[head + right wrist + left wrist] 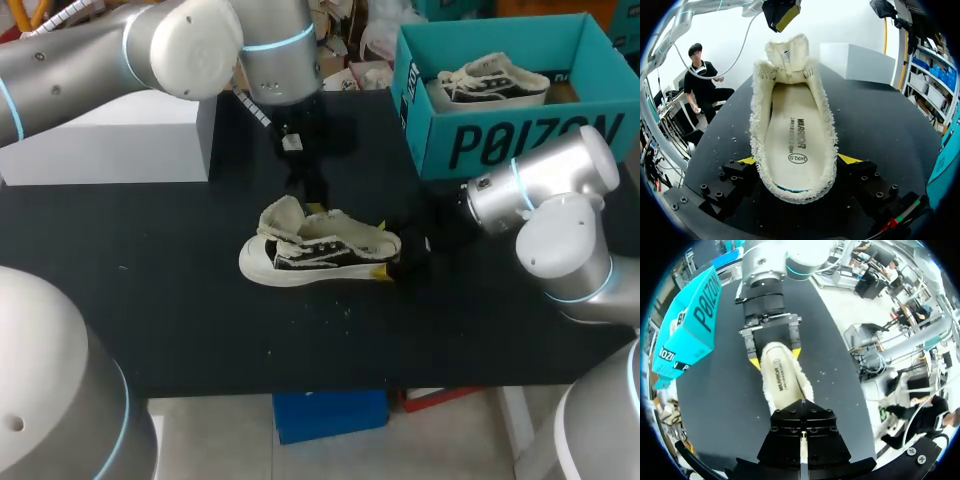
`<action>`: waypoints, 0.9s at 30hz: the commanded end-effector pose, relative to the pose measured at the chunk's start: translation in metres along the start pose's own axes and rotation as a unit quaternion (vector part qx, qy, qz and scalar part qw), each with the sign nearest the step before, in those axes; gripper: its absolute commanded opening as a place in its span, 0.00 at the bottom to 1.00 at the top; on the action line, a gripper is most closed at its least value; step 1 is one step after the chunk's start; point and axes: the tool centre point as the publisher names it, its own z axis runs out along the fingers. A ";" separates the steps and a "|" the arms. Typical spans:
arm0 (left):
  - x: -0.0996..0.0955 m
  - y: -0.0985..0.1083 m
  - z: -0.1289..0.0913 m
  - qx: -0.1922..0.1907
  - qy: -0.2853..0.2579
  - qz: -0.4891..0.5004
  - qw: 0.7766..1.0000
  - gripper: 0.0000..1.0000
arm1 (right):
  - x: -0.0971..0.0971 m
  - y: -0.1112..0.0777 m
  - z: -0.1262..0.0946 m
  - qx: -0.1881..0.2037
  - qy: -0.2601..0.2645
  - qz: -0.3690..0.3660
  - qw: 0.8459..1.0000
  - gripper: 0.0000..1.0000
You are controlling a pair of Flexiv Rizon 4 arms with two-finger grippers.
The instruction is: Take the shoe out of the shoebox, open the shoe tongue, remove and reinsert the insole, then place the shoe into the shoebox
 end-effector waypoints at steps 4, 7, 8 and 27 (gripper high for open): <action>-0.016 0.006 0.016 0.005 0.071 0.059 0.996 0.00 | -0.001 0.000 0.001 0.001 0.000 0.001 1.000 0.00; -0.018 0.009 0.021 0.008 0.079 0.025 0.997 0.00 | -0.001 0.000 0.001 0.001 0.000 0.001 1.000 0.00; -0.018 0.010 0.021 0.008 0.081 0.020 0.997 0.00 | -0.001 0.000 0.001 0.001 0.000 0.001 1.000 0.00; -0.020 0.006 0.020 0.010 0.072 0.026 0.997 0.00 | -0.001 0.000 0.001 0.001 0.000 0.001 1.000 0.00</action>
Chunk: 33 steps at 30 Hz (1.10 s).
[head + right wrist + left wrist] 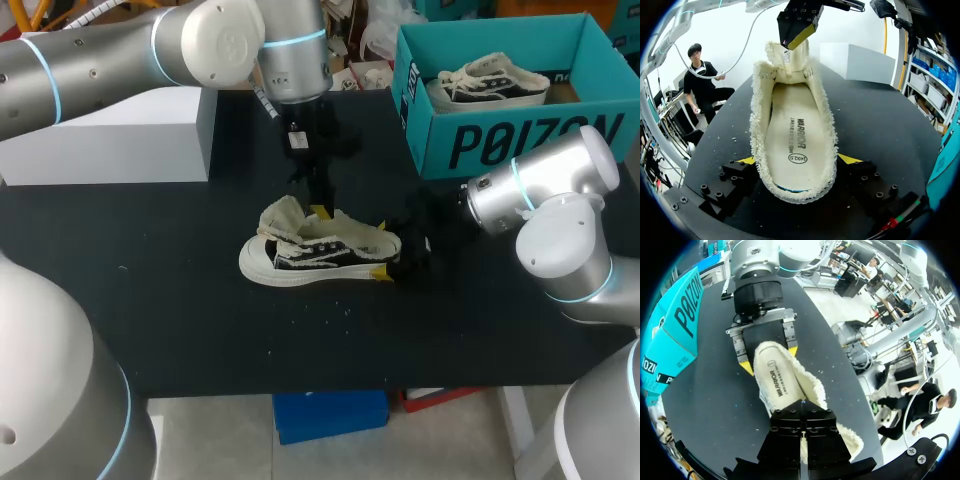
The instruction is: Take the shoe out of the shoebox, open the shoe tongue, remove and reinsert the insole, then place the shoe into the shoebox
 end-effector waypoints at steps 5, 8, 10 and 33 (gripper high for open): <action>0.003 -0.005 -0.024 -0.013 -0.017 -0.003 1.000 0.00 | -0.001 0.000 0.001 0.001 0.000 0.001 1.000 0.00; 0.003 -0.007 -0.028 -0.005 -0.019 -0.009 1.000 0.00 | -0.001 0.000 0.001 0.001 0.000 0.001 1.000 0.00; 0.003 -0.009 -0.025 -0.005 -0.016 -0.016 1.000 0.00 | -0.001 0.000 0.001 0.001 0.000 0.001 1.000 0.00; 0.001 -0.008 -0.013 0.003 -0.005 -0.044 0.999 0.00 | -0.001 0.000 0.001 0.001 0.000 0.001 1.000 0.00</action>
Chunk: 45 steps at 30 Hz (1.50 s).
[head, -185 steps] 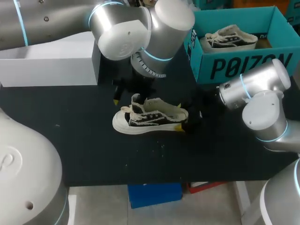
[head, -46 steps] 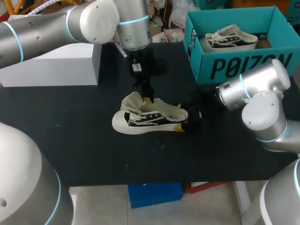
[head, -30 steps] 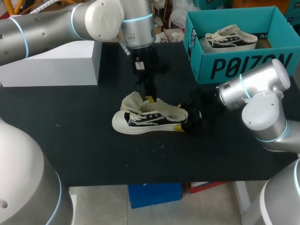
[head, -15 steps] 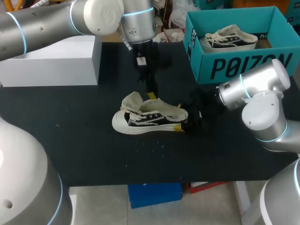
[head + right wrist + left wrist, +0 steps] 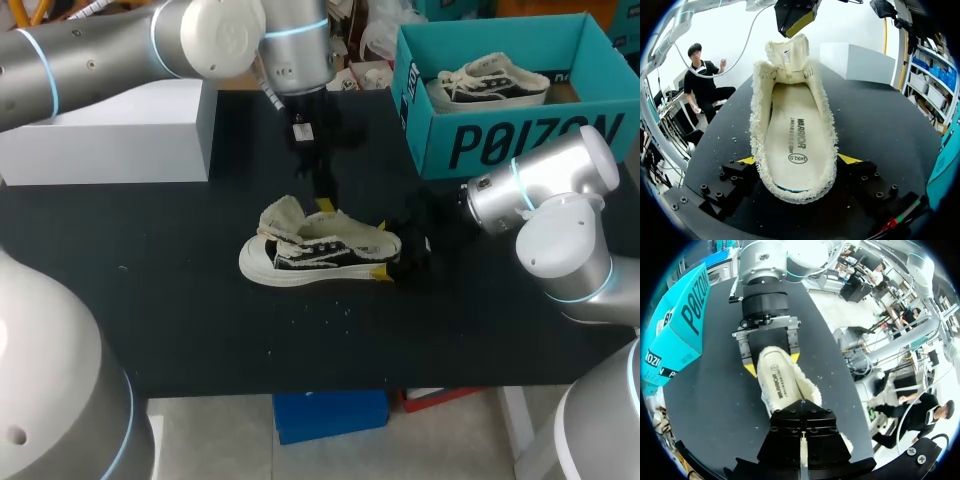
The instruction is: Take the shoe out of the shoebox, open the shoe tongue, remove and reinsert the insole, then place the shoe into the shoebox
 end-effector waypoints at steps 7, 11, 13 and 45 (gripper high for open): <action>-0.006 0.010 0.020 0.000 0.013 -0.028 1.000 0.00 | -0.001 0.000 0.001 0.001 0.000 0.001 1.000 0.00; -0.008 0.013 0.034 0.003 0.023 -0.038 0.999 0.00 | -0.001 0.000 0.001 0.001 0.000 0.001 1.000 0.00; -0.011 0.013 0.043 0.004 0.031 -0.041 0.999 0.00 | -0.001 0.000 0.001 0.001 0.000 0.001 1.000 0.00; -0.004 0.005 0.116 -0.017 0.051 -0.086 0.995 0.00 | -0.001 0.000 0.001 0.001 0.000 0.001 1.000 0.00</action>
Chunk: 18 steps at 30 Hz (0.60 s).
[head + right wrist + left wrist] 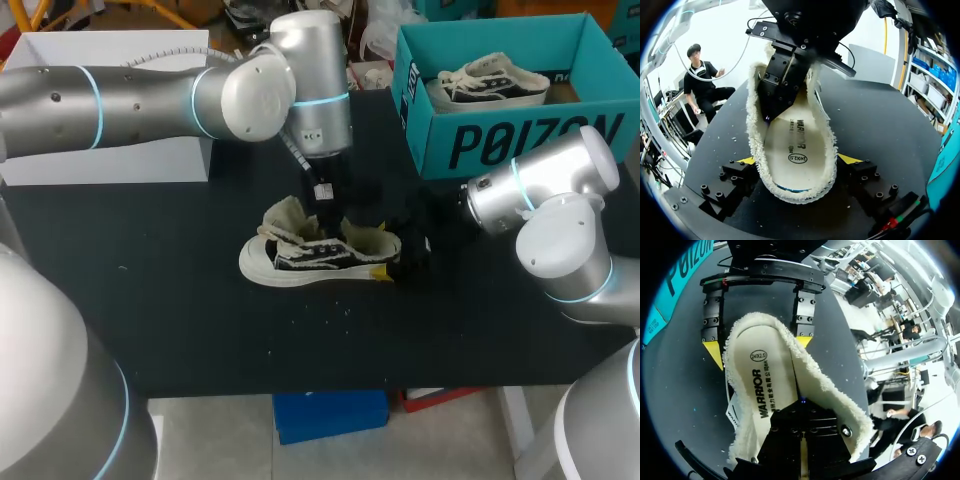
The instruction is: Take the shoe out of the shoebox, open the shoe tongue, remove and reinsert the insole, then place the shoe into the shoebox
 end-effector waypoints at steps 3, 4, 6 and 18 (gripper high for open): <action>0.003 -0.002 0.013 0.000 -0.005 -0.004 1.000 0.00 | -0.001 0.000 0.001 0.001 -0.001 0.001 1.000 0.00; 0.003 -0.002 0.013 0.000 -0.005 -0.005 1.000 0.00 | -0.001 0.000 0.001 0.001 -0.001 0.001 1.000 0.00; 0.003 -0.002 0.014 0.002 -0.006 -0.007 1.000 0.00 | -0.001 0.000 0.001 0.001 -0.001 0.001 1.000 0.00; 0.005 0.005 0.006 -0.018 -0.070 -0.046 0.996 0.31 | -0.001 0.000 0.001 0.001 -0.001 0.001 1.000 0.00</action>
